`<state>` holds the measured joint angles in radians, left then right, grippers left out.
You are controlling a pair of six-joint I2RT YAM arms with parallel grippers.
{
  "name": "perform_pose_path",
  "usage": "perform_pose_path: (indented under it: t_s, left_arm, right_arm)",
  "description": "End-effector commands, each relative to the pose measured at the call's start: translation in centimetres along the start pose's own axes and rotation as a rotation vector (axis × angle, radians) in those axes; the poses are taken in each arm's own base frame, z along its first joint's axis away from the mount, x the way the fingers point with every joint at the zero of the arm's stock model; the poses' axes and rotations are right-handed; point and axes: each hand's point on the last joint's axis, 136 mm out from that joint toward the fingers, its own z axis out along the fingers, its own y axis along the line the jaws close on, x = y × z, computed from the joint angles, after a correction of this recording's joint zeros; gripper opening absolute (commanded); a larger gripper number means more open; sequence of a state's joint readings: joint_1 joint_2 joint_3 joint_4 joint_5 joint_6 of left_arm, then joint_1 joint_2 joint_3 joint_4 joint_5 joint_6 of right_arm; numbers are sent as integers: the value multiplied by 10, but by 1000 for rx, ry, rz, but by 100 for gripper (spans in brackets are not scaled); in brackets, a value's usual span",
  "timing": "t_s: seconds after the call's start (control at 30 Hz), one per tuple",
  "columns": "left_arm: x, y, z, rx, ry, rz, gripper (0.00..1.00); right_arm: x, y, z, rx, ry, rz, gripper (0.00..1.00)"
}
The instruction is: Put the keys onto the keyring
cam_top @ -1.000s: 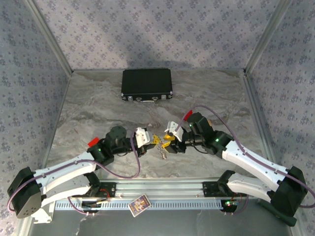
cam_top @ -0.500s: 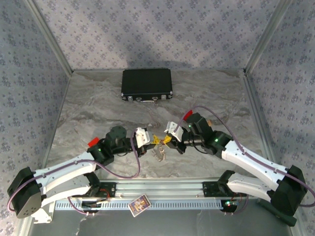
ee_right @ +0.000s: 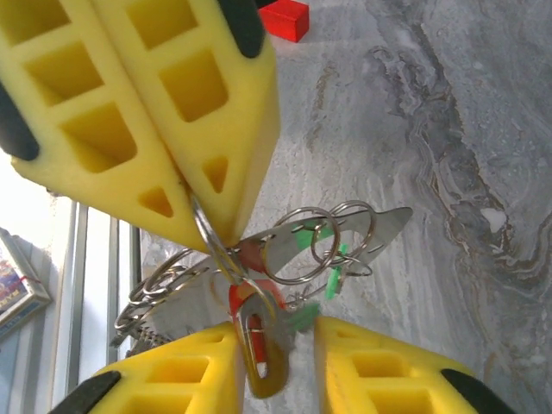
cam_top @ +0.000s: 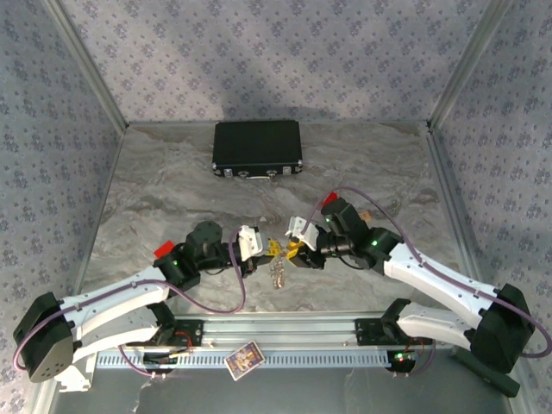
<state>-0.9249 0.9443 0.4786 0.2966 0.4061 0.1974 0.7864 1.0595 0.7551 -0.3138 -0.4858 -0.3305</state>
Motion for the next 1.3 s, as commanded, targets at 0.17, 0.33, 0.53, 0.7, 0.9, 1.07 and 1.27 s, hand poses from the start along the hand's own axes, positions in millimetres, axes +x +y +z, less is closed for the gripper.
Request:
perform_pose_path:
  t_s: [0.17,0.33,0.53,0.7,0.9,1.07,1.27]
  left_arm:
    - [-22,-6,-1,36,-84,33,0]
    - [-21,-7,1,45,-81,31,0]
    - [-22,-8,1,52,-84,32,0]
    - [-24,-8,1,54,-88,35,0]
    - [-23,-8,1,54,-85,30,0]
    - [-19,-4,1,31,-57,15,11]
    - [-2,-2,0,10,32,-9,25]
  right_arm:
    - [-15,14,-27,-10,-84,-75,42]
    - [-28,16,-26,-25,-145,-103,41]
    - [-32,14,-18,-41,-152,-101,31]
    - [-32,16,-11,-64,-150,-97,25]
    - [-35,16,-7,-74,-154,-106,12]
    - [-34,16,-10,-67,-121,-134,0]
    - [-29,15,-16,-60,-48,-178,0]
